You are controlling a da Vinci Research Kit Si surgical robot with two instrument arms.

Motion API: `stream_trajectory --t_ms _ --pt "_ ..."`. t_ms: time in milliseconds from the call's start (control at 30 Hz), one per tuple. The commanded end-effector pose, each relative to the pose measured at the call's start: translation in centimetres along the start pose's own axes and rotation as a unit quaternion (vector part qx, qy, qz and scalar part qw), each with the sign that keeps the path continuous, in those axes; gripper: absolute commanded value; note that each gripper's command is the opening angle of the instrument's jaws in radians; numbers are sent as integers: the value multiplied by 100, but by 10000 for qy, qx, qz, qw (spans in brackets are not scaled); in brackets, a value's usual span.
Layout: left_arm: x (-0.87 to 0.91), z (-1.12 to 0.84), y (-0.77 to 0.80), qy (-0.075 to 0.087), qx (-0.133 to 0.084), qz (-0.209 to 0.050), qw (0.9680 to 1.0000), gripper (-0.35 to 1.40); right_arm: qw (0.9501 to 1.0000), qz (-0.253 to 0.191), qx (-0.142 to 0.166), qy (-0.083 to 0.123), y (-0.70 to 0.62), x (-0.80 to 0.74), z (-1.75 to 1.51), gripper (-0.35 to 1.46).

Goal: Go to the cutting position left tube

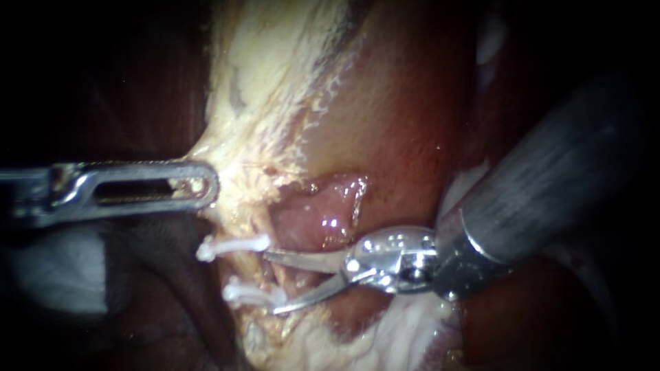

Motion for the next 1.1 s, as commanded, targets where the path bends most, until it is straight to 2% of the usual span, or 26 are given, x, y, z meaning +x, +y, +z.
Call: stream_trajectory --t_ms 33,400,600,967,1100 --pt "0 0 0 -1 -4 -2 10000 -35 10000 14 4 -14 1 -1 2 130" --pt "1 -2 -4 -8 -14 -9 10000 -35 10000 17 25 -13 10 1 19 128" --pt "2 -2 -6 -12 -19 -13 10000 -35 9998 -21 177 -36 13 6 28 126" --pt "2 -2 -6 -12 -19 -13 10000 -35 9978 -127 637 84 2 16 42 121" --pt "2 -2 -7 -13 -20 -14 10000 -35 9968 -164 781 73 1 17 50 113"
